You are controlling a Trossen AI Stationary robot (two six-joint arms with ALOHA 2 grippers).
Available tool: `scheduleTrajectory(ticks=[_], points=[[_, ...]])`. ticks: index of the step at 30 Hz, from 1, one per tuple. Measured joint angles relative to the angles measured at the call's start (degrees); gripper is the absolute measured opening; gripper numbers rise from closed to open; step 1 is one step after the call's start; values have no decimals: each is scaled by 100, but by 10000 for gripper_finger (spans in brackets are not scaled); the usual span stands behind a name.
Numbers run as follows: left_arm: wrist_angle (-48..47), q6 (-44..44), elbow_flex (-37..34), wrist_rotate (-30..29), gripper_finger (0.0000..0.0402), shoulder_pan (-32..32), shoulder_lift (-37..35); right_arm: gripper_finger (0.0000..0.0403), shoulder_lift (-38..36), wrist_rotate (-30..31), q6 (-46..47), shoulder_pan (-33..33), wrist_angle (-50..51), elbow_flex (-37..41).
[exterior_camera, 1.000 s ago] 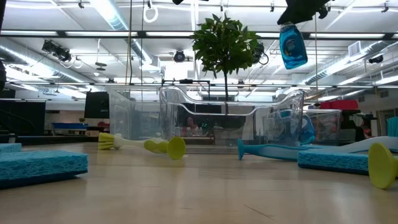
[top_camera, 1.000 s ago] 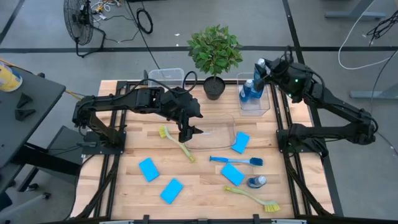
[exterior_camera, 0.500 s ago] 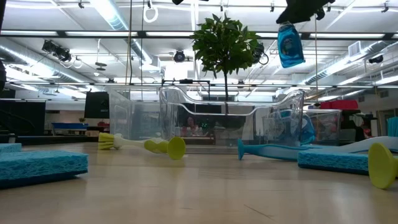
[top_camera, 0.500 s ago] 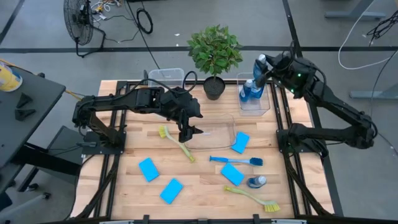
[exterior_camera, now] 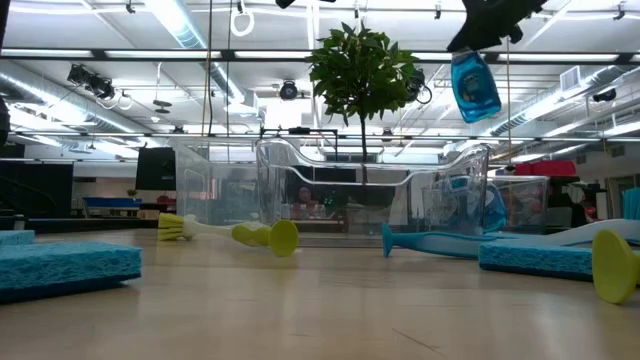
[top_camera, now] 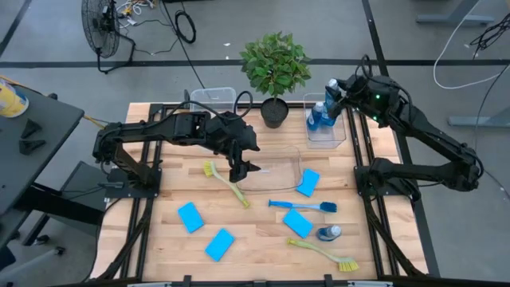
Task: Pick & Place Kitchen Sink Supplies
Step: Put the dish soap into the top transparent bin
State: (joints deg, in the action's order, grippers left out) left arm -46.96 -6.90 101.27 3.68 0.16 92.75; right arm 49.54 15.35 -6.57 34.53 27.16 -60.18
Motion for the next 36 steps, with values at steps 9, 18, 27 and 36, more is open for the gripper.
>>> scheduleTrajectory(ticks=[9,18,27,36], points=[[0,2,0,0,319,0,0,130,0,-897,224,-3,691,1],[0,2,0,-66,319,4,0,130,-57,-1100,654,-23,85,736],[0,-94,0,-63,319,4,0,130,-193,-599,891,-219,-1747,1797],[-3,-151,0,-66,319,4,0,130,-214,-85,632,-349,-1856,2196]])
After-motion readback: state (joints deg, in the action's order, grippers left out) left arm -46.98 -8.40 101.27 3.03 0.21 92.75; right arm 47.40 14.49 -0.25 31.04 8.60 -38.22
